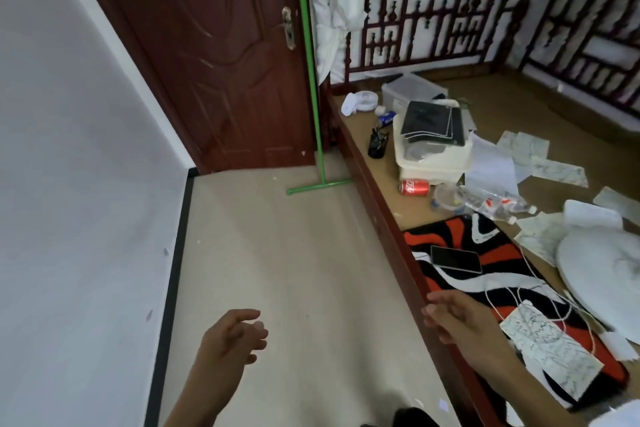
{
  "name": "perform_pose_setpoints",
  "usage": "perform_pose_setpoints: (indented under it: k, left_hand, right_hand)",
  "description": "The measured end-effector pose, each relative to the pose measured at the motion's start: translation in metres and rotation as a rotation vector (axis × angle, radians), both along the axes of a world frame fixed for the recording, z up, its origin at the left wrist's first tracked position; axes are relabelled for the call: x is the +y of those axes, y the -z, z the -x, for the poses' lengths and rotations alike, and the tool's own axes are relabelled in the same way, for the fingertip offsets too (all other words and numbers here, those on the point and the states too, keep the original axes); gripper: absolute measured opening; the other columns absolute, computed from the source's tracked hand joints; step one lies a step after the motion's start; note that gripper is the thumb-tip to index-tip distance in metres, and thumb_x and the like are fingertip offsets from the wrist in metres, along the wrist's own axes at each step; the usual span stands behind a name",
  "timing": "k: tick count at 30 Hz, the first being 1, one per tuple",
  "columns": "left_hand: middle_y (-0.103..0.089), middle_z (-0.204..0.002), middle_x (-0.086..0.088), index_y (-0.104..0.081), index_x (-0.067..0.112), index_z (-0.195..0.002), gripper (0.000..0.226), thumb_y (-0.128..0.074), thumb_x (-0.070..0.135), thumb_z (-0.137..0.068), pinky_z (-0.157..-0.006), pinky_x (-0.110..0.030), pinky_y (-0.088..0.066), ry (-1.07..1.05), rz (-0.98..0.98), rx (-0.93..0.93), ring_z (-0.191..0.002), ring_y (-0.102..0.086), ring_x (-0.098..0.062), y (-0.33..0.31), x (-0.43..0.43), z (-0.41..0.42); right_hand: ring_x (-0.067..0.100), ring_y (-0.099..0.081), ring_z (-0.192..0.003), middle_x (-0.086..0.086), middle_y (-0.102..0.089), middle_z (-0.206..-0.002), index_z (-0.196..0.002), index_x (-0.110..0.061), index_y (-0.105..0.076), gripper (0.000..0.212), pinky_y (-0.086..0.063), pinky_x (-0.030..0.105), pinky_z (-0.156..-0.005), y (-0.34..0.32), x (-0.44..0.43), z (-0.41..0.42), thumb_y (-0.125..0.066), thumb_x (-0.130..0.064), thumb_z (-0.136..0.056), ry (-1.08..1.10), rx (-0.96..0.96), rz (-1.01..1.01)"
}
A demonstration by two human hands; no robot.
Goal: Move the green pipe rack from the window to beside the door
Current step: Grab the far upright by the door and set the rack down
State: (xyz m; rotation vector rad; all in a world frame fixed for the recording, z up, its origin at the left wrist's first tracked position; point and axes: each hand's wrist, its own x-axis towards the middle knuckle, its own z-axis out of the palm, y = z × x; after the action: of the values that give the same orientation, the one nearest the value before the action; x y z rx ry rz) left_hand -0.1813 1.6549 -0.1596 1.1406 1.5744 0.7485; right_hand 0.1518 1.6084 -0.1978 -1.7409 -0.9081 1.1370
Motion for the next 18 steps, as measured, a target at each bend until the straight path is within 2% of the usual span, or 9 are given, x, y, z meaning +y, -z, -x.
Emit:
perform_pose_setpoints:
  k: [4, 6, 8, 11, 14, 18]
  left_hand:
    - [-0.077, -0.074, -0.006, -0.066, 0.013, -0.095, 0.012, -0.059, 0.007, -0.088, -0.066, -0.034, -0.053, -0.029, -0.005, 0.011, -0.076, -0.072, -0.027, 0.009, 0.077, -0.022]
    - [-0.077, -0.075, -0.006, -0.066, 0.014, -0.094, 0.012, -0.059, 0.007, -0.088, -0.066, -0.033, -0.052, -0.058, -0.01, 0.01, -0.077, -0.072, -0.028, 0.013, 0.119, -0.036]
    - [-0.077, -0.074, -0.007, -0.067, 0.013, -0.094, 0.012, -0.059, 0.008, -0.088, -0.066, -0.034, -0.052, -0.092, -0.021, 0.002, -0.076, -0.072, -0.027, 0.014, 0.162, -0.051]
    - [-0.077, -0.075, -0.008, -0.067, 0.013, -0.096, 0.012, -0.059, 0.007, -0.088, -0.066, -0.034, -0.053, -0.123, -0.031, -0.005, -0.075, -0.072, -0.026, 0.004, 0.223, -0.076]
    - [-0.077, -0.078, -0.008, -0.067, 0.014, -0.095, 0.013, -0.059, 0.006, -0.087, -0.066, -0.034, -0.054, -0.153, -0.061, -0.029, -0.075, -0.073, -0.026, -0.008, 0.278, -0.097]
    - [-0.077, -0.08, -0.01, -0.068, 0.014, -0.095, 0.014, -0.059, 0.006, -0.087, -0.068, -0.035, -0.056, -0.236, -0.08, -0.034, -0.074, -0.074, -0.022, -0.014, 0.334, -0.103]
  right_hand:
    - [0.029, -0.071, -0.086, 0.013, -0.075, -0.087, -0.093, -0.016, -0.068, 0.011, -0.053, 0.037, -0.071, 0.016, 0.081, -0.027, -0.065, -0.007, -0.088, -0.008, 0.023, 0.04]
    - [0.032, -0.071, -0.088, 0.012, -0.075, -0.087, -0.091, -0.018, -0.069, 0.011, -0.054, 0.042, -0.075, 0.027, 0.131, -0.046, -0.066, -0.008, -0.087, -0.01, 0.011, 0.043]
    - [0.031, -0.07, -0.087, 0.012, -0.074, -0.088, -0.093, -0.015, -0.069, 0.01, -0.053, 0.042, -0.072, 0.031, 0.186, -0.065, -0.065, -0.008, -0.088, -0.025, 0.015, 0.042]
    - [0.023, -0.068, -0.077, 0.004, -0.074, -0.074, -0.093, -0.01, -0.066, 0.009, -0.05, 0.034, -0.065, 0.026, 0.268, -0.087, -0.063, -0.004, -0.088, -0.064, 0.01, 0.046]
    - [0.009, -0.069, -0.063, -0.002, -0.073, -0.064, -0.09, -0.015, -0.065, 0.014, -0.049, 0.025, -0.056, 0.013, 0.349, -0.098, -0.062, -0.002, -0.088, -0.149, -0.026, 0.021]
    - [0.017, -0.07, -0.076, 0.0, -0.074, -0.081, -0.09, -0.023, -0.065, 0.014, -0.049, 0.023, -0.059, 0.002, 0.439, -0.093, -0.063, -0.009, -0.089, -0.272, -0.067, 0.009]
